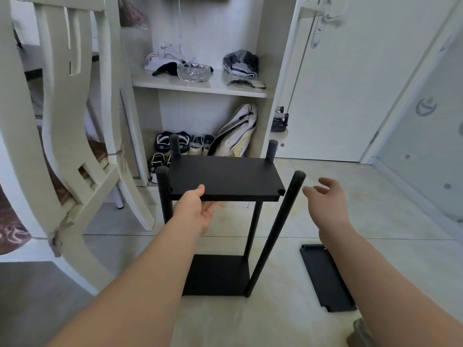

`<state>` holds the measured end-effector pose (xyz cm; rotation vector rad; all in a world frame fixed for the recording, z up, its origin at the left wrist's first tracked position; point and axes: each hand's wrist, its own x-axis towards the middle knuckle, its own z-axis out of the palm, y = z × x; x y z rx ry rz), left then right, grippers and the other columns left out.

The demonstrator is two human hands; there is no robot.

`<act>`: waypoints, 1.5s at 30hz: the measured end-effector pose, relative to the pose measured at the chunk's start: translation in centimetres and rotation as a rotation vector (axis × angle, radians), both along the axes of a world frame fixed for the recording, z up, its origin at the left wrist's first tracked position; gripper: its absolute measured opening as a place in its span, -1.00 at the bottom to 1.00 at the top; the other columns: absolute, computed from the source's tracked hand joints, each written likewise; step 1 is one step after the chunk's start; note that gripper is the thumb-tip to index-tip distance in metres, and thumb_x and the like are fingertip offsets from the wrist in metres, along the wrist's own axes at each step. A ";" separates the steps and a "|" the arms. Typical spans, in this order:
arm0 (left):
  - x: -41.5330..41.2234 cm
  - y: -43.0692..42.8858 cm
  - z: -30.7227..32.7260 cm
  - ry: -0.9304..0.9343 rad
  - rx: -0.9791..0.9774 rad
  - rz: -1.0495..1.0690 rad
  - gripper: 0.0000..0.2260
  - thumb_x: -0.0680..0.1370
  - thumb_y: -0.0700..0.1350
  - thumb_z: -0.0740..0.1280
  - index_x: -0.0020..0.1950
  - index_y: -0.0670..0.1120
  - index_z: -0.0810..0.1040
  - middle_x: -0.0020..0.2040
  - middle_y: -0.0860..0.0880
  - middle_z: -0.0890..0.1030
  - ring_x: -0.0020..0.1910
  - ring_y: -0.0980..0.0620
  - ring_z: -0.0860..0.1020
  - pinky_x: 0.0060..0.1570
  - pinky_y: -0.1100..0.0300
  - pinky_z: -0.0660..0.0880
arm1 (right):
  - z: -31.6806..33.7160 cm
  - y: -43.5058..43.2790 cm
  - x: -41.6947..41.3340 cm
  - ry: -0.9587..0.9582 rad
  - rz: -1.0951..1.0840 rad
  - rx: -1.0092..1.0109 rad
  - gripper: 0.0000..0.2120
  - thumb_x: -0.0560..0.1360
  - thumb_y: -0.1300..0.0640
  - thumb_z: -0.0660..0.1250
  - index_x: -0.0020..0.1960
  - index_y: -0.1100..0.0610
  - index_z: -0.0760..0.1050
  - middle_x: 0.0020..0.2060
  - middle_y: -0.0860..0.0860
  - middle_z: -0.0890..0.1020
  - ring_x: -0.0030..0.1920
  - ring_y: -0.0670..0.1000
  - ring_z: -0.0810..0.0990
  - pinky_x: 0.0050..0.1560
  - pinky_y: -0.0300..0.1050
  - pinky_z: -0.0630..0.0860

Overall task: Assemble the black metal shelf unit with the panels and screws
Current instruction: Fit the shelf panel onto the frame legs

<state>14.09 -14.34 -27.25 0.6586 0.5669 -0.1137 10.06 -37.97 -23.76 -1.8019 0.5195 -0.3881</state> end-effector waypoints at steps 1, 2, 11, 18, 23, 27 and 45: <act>-0.1 0.0 0.0 -0.003 0.001 -0.002 -0.88 0.61 -0.28 0.33 0.14 -0.21 0.49 -0.02 -0.23 0.66 -0.11 -0.16 0.68 -0.39 0.02 0.65 | -0.1 -0.1 -0.1 0.029 0.017 0.027 -0.50 0.60 0.11 0.32 0.51 0.04 0.31 0.32 0.01 0.52 0.18 0.05 0.51 0.10 -0.02 0.45; -0.1 0.0 0.0 -0.004 0.002 -0.003 -0.89 0.60 -0.28 0.33 0.12 -0.20 0.49 -0.02 -0.23 0.66 -0.11 -0.16 0.68 -0.40 0.02 0.64 | -0.4 -0.1 -0.1 0.054 0.056 0.035 -0.49 0.61 0.12 0.31 0.53 0.04 0.29 0.30 0.02 0.53 0.20 0.07 0.54 0.17 0.04 0.50; 0.0 0.3 0.0 -0.020 0.008 -0.005 -0.84 0.60 -0.28 0.33 0.18 -0.21 0.49 0.00 -0.24 0.67 -0.11 -0.17 0.68 -0.34 0.00 0.66 | -1.6 0.3 1.0 0.035 0.159 -0.032 -0.84 0.63 0.17 0.27 0.05 -0.09 0.53 -0.04 -0.07 0.68 0.07 0.08 0.65 0.22 0.19 0.57; -0.1 0.0 -0.1 -0.017 0.018 -0.009 -0.73 0.61 -0.27 0.33 0.30 -0.22 0.46 0.05 -0.25 0.66 -0.06 -0.18 0.68 -0.31 -0.01 0.66 | -2.7 0.8 1.5 -0.004 0.128 -0.070 -0.84 0.64 0.15 0.27 0.17 0.01 0.56 0.05 -0.04 0.66 0.12 0.10 0.63 0.23 0.17 0.57; -0.2 -0.1 -0.1 -0.019 0.007 -0.004 -0.71 0.61 -0.28 0.33 0.33 -0.23 0.45 0.07 -0.25 0.66 -0.05 -0.19 0.68 -0.30 -0.02 0.67 | -3.0 1.4 2.0 -0.020 0.136 -0.115 -0.73 0.63 0.12 0.30 0.32 0.05 0.53 -0.03 -0.14 0.59 0.03 0.04 0.60 0.05 -0.02 0.51; -0.4 -0.1 -0.2 -0.014 -0.001 -0.006 -0.72 0.61 -0.28 0.33 0.31 -0.21 0.45 0.04 -0.26 0.66 -0.09 -0.19 0.68 -0.32 -0.02 0.67 | -3.2 1.2 2.5 -0.039 0.158 -0.172 -0.74 0.63 0.10 0.30 0.32 0.04 0.52 -0.03 -0.09 0.57 -0.06 -0.05 0.54 -0.03 -0.10 0.41; 0.0 -3.0 -0.7 -0.011 -0.045 0.023 -0.73 0.61 -0.29 0.33 0.31 -0.23 0.45 0.03 -0.25 0.65 -0.08 -0.19 0.68 -0.18 -0.05 0.67 | -3.9 -2.3 3.1 -0.082 -0.002 -0.151 -0.85 0.67 0.19 0.21 0.15 0.04 0.53 0.02 -0.06 0.56 -0.15 -0.06 0.53 -0.23 -0.15 0.41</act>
